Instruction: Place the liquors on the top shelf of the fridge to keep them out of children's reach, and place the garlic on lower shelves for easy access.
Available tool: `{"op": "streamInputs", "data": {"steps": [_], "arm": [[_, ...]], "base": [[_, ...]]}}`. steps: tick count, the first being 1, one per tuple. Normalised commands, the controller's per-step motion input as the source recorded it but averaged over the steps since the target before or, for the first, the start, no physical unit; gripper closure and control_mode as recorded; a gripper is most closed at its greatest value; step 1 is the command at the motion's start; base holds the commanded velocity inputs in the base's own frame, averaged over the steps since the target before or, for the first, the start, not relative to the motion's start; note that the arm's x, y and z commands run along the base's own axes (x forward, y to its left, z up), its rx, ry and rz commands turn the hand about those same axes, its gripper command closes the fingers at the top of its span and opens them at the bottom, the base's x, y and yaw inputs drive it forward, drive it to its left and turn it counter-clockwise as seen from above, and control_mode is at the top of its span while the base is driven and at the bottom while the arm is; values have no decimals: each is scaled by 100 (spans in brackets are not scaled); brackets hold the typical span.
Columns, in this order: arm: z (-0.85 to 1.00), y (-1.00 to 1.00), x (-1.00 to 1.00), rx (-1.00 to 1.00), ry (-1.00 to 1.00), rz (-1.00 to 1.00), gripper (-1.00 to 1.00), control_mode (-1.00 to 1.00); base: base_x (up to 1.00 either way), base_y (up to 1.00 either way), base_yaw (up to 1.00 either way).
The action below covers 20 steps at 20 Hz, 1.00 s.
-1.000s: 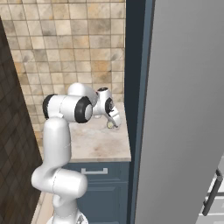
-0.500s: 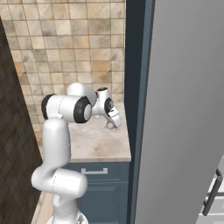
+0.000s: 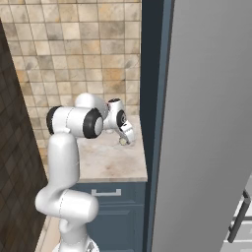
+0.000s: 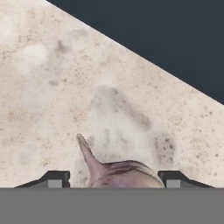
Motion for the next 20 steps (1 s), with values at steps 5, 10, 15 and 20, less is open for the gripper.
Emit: {"op": "streamInputs", "data": {"steps": [5, 10, 15, 20], "arm": [[-17, 7, 0, 0, 3, 0, 100, -100], [-11, 0, -7, 0, 1, 0, 100, -100], [16, 3, -80, 0, 0, 1, 100, -100], [36, 26, -99, -4, 0, 10, 100, -100]], "base": [[0, 0, 0], [0, 0, 0], [0, 0, 0], [0, 0, 0]]}}
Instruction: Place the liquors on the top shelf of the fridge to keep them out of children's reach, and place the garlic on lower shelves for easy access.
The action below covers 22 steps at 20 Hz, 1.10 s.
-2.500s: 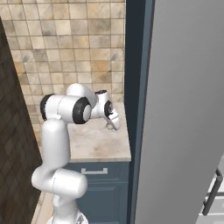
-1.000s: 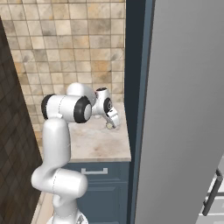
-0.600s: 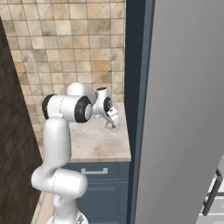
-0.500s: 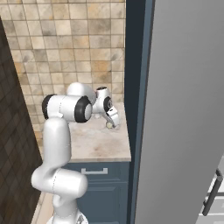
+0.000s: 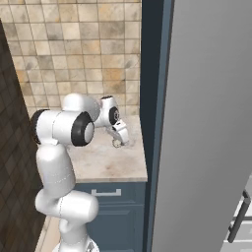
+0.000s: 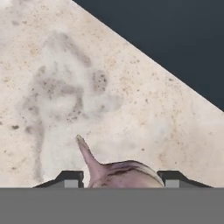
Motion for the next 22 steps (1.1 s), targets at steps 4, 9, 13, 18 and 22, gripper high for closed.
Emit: {"op": "streamInputs", "data": {"steps": [4, 9, 13, 18, 22], "arm": [[69, 58, -93, -5, -14, 24, 100, -100], [94, 51, -84, 0, -18, 36, 100, -100], [98, 20, -99, 2, -22, 36, 100, -100], [85, 0, -100, 5, -30, 43, 100, -100], [71, 9, -88, 0, -25, 36, 100, -100]], "base": [[0, 0, 0], [0, 0, 0], [0, 0, 0], [0, 0, 0], [0, 0, 0]]}}
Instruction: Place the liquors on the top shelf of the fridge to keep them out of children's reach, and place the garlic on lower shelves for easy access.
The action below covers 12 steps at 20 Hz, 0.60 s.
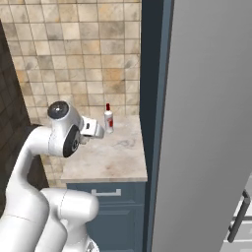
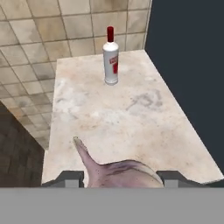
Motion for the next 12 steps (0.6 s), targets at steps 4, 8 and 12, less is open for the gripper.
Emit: {"op": "streamInputs", "data": {"steps": [4, 8, 12], "arm": [[60, 9, -74, -2, -16, 24, 100, -100], [66, 9, -63, -6, -3, 14, 100, -100], [50, 16, -43, -11, 1, 3, 100, -100]], "base": [[0, 0, 0], [0, 0, 0], [0, 0, 0]]}}
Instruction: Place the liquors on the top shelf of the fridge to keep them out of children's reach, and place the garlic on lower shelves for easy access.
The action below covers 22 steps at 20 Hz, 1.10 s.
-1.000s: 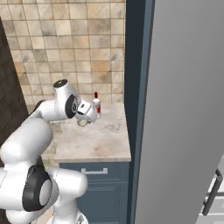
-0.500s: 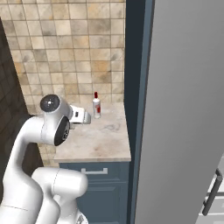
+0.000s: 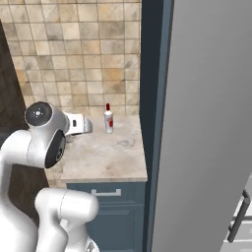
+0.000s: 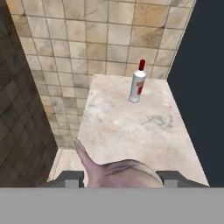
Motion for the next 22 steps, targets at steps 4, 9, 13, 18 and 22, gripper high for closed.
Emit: {"op": "streamInputs", "data": {"steps": [4, 9, 13, 18, 22], "arm": [[23, 23, -13, -13, 7, 0, 100, -100], [3, 6, -5, -10, 2, -3, 100, -100], [0, 0, 0, -5, 0, -7, 100, -100], [0, 0, -5, -3, 0, -6, 100, 100], [0, 0, 0, 0, 0, 0, 100, 100]], "base": [[0, 0, 0], [0, 0, 0], [0, 0, 0], [-4, 0, -1], [-35, 0, -6]]}}
